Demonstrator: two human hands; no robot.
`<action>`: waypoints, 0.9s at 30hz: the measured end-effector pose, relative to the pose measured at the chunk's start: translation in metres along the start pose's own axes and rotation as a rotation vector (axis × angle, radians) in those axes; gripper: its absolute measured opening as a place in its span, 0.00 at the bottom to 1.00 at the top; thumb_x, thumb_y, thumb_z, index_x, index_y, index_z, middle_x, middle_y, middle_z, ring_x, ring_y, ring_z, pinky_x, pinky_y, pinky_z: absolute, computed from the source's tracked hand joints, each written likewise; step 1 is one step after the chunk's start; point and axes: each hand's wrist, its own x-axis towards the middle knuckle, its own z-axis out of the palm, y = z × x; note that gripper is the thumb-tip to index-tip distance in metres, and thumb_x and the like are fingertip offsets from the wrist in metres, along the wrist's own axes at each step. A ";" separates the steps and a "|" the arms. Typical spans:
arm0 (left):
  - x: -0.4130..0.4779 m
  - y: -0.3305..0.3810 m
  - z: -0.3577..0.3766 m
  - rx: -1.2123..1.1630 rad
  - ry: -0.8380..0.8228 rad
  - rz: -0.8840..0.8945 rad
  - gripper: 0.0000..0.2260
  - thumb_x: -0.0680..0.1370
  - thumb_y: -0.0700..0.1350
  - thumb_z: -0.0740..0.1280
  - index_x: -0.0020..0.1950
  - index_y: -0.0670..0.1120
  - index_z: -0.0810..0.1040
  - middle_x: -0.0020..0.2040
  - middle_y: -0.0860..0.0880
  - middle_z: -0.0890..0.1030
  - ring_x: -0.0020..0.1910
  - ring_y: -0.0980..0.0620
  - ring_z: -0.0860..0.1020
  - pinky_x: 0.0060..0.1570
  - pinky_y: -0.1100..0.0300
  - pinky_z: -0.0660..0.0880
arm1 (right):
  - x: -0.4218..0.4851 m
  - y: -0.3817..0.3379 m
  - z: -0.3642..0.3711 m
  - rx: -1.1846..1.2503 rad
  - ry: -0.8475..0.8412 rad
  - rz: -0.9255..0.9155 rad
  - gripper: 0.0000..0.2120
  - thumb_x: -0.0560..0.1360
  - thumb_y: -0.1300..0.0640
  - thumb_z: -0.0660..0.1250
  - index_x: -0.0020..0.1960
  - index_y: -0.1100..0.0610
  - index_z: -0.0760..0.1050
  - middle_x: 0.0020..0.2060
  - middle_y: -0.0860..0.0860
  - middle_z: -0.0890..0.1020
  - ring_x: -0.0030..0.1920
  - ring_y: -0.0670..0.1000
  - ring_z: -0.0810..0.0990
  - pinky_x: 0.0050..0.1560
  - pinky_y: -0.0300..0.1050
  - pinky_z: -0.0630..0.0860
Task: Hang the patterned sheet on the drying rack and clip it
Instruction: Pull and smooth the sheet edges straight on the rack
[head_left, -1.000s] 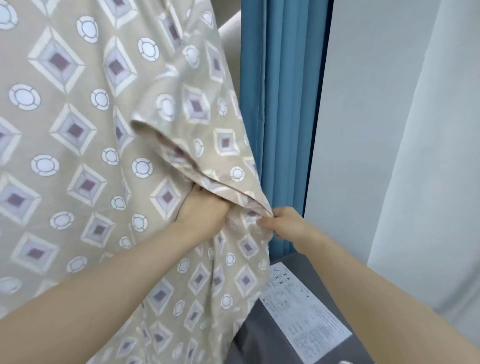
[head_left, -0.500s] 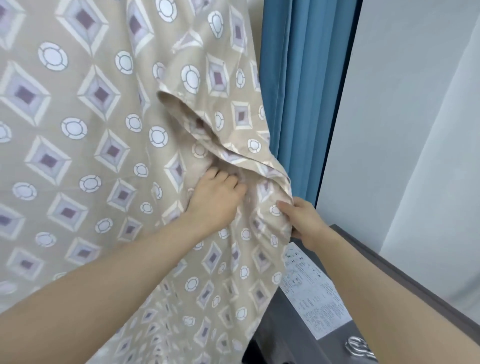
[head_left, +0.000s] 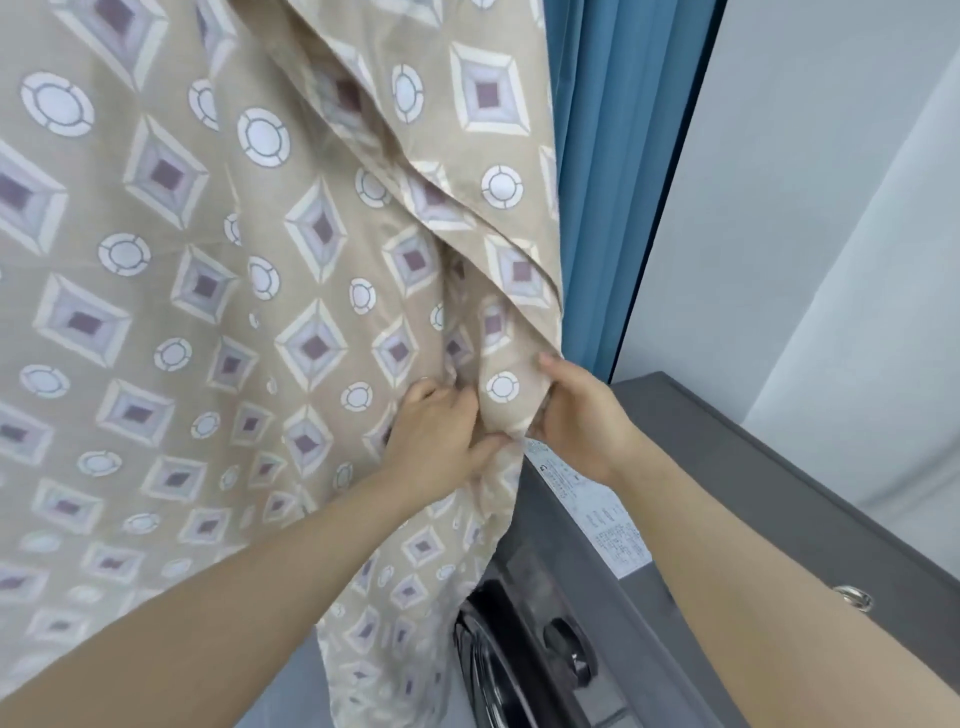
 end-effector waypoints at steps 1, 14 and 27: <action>0.001 0.000 0.001 -0.042 0.021 -0.030 0.19 0.72 0.58 0.61 0.42 0.41 0.75 0.38 0.44 0.81 0.43 0.43 0.78 0.53 0.60 0.59 | -0.003 0.003 0.001 0.064 -0.040 0.007 0.18 0.73 0.49 0.59 0.57 0.58 0.76 0.46 0.54 0.84 0.45 0.52 0.83 0.52 0.48 0.76; -0.021 -0.007 0.000 -0.587 -0.071 -0.403 0.07 0.76 0.43 0.66 0.45 0.39 0.74 0.34 0.46 0.79 0.38 0.44 0.80 0.43 0.52 0.75 | -0.003 0.104 -0.004 -0.613 0.122 0.134 0.07 0.75 0.58 0.68 0.45 0.62 0.74 0.38 0.54 0.75 0.41 0.51 0.73 0.42 0.41 0.67; -0.024 -0.012 -0.006 -0.693 -0.086 -0.450 0.04 0.75 0.39 0.65 0.48 0.40 0.76 0.39 0.43 0.81 0.40 0.44 0.79 0.48 0.49 0.76 | 0.020 0.099 0.005 -0.433 -0.101 0.167 0.37 0.66 0.73 0.69 0.71 0.52 0.63 0.65 0.52 0.73 0.63 0.55 0.75 0.54 0.46 0.78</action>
